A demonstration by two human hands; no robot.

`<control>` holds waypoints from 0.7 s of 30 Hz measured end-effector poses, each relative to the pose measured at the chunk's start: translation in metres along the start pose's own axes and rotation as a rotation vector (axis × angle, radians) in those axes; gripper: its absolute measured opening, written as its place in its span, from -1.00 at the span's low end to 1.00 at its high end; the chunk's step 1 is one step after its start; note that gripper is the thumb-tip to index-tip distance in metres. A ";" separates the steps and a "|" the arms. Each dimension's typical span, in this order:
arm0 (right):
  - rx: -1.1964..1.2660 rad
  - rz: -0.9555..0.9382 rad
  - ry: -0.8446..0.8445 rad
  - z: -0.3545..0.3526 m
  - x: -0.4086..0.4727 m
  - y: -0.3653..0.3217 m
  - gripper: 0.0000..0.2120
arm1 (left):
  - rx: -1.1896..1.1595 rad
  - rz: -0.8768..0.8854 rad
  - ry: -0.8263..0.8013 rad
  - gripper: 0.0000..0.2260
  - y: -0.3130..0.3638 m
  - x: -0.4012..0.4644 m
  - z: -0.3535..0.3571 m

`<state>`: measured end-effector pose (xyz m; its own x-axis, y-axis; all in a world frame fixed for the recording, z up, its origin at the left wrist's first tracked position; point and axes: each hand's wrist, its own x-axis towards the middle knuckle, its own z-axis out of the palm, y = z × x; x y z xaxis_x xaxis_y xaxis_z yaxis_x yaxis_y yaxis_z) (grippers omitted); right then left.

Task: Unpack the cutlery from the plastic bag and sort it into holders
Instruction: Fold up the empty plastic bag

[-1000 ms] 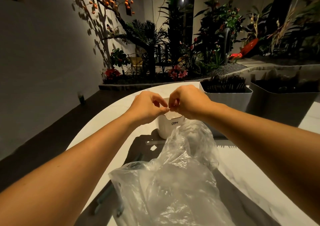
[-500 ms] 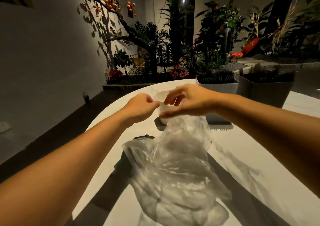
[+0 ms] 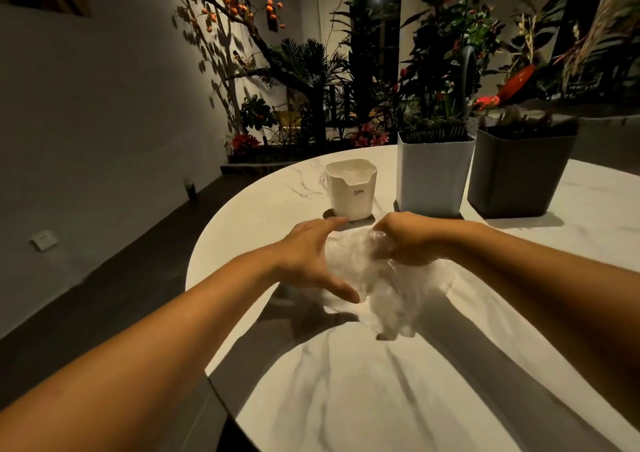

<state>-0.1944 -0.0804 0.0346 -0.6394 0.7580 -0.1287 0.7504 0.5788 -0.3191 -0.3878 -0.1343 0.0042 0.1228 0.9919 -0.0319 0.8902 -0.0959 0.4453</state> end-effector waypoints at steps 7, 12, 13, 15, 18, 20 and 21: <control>1.326 -0.094 0.069 -0.017 -0.008 -0.024 -0.83 | -0.779 0.232 0.107 -0.28 0.027 0.002 0.001; 1.146 -0.025 0.265 -0.017 0.002 -0.035 -0.76 | -0.785 -0.004 0.493 -0.72 0.034 -0.001 -0.008; 1.148 0.030 0.180 -0.015 0.004 -0.036 -0.61 | -0.736 -0.040 0.556 -0.75 0.034 -0.003 -0.010; 1.181 0.068 -0.035 -0.009 0.004 -0.044 -0.49 | -0.606 -0.012 0.551 -0.81 0.033 -0.004 -0.011; 1.196 0.059 0.055 -0.004 0.010 -0.050 -0.73 | -0.619 0.034 0.384 -0.72 0.037 -0.008 -0.013; 1.070 0.091 0.236 -0.005 0.019 -0.042 -0.66 | -0.660 -0.033 0.365 -0.67 0.033 -0.009 -0.018; 0.983 0.116 0.298 -0.006 0.023 -0.038 -0.64 | -0.628 -0.100 0.383 -0.71 0.025 -0.010 -0.020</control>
<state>-0.2370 -0.0833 0.0495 -0.4039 0.9147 -0.0124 0.2508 0.0977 -0.9631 -0.3754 -0.1453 0.0338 -0.2101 0.9638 0.1641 0.4566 -0.0517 0.8882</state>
